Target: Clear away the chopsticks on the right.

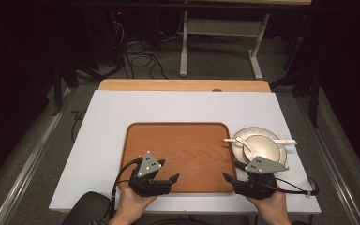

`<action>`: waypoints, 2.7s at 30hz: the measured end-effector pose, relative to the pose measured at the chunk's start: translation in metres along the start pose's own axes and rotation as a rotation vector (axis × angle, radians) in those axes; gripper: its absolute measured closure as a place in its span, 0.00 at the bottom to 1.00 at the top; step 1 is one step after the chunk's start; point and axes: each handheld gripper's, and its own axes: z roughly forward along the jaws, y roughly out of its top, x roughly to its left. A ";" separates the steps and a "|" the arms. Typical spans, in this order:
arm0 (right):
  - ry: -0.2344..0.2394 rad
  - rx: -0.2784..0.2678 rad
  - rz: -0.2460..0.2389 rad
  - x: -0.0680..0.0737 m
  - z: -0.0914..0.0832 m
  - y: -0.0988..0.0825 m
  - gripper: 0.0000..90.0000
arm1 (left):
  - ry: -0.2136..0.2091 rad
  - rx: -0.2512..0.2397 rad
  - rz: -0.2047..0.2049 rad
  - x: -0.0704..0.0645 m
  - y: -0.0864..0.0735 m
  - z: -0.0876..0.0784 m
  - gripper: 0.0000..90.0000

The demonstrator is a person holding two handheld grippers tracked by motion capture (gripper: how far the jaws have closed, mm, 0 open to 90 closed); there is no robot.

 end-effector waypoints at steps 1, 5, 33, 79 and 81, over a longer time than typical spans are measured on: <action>0.000 0.000 0.000 0.000 0.000 0.000 0.49 | 0.000 0.000 0.000 0.000 0.000 0.000 0.37; 0.010 0.007 -0.002 -0.001 0.000 0.001 0.49 | -0.001 -0.001 0.001 0.000 0.000 0.000 0.37; 0.033 -0.020 0.023 -0.031 -0.029 0.029 0.48 | 0.013 -0.010 -0.001 0.003 0.001 -0.004 0.37; -0.235 0.238 0.022 -0.192 -0.039 0.044 0.73 | 0.066 -0.022 -0.018 0.013 0.006 -0.002 0.37; -0.234 0.287 0.018 -0.195 -0.031 0.040 0.74 | 0.068 -0.019 -0.017 0.014 0.006 -0.002 0.37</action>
